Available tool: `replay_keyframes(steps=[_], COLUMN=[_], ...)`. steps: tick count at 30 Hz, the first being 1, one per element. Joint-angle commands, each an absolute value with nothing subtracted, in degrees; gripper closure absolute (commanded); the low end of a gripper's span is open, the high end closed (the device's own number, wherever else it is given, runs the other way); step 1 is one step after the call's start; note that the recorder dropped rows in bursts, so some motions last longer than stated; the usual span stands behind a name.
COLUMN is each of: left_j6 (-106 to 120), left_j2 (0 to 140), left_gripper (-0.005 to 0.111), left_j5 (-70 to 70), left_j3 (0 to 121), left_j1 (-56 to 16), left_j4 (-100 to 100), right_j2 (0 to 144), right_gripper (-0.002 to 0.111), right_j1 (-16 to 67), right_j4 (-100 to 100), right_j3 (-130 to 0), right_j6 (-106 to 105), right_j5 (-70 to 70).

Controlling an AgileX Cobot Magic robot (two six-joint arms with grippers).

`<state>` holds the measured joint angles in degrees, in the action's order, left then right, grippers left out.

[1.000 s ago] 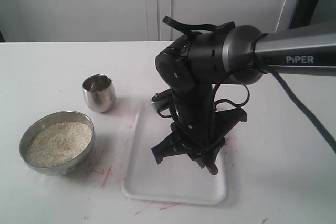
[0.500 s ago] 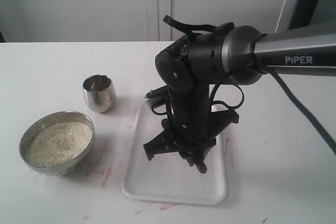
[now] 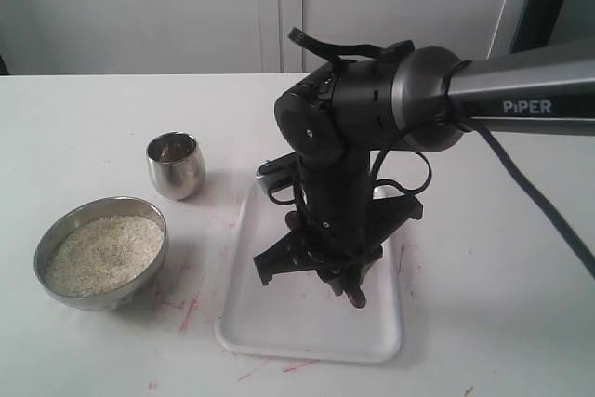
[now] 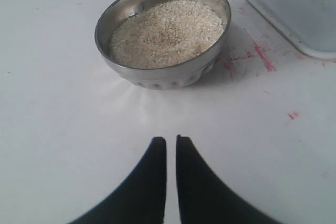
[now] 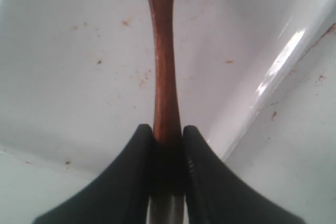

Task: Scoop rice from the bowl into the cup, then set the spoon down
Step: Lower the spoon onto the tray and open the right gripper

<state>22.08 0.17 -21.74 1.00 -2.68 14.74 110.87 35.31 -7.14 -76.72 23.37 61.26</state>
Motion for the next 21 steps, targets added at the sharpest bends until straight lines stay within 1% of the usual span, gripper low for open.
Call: replay_keyframes(steps=[1,19,20,21], left_j6=[22.3,22.3,22.3,22.3], left_j2=[0.0,0.0,0.0,0.0], left_gripper=[0.092,0.092,0.092,0.092], left_j5=[-21.9,-21.9,-21.9,-21.9], left_j3=[0.7,0.7,0.7,0.7], left_j1=[-3.0,-3.0,-3.0,-3.0], left_j4=[15.4,15.4,15.4,15.4], right_j2=[112.0,115.1,115.1,115.1], right_gripper=[0.108,0.108,0.107,0.103], right_j1=[34.8,34.8,34.8,34.8], right_j4=[-7.1,-7.0,-7.0,-7.0], right_j3=[-76.6,-76.6,-76.6,-76.6], right_j6=[22.7,22.7,22.7,22.7], right_j5=[60.5,58.5,58.5,58.3])
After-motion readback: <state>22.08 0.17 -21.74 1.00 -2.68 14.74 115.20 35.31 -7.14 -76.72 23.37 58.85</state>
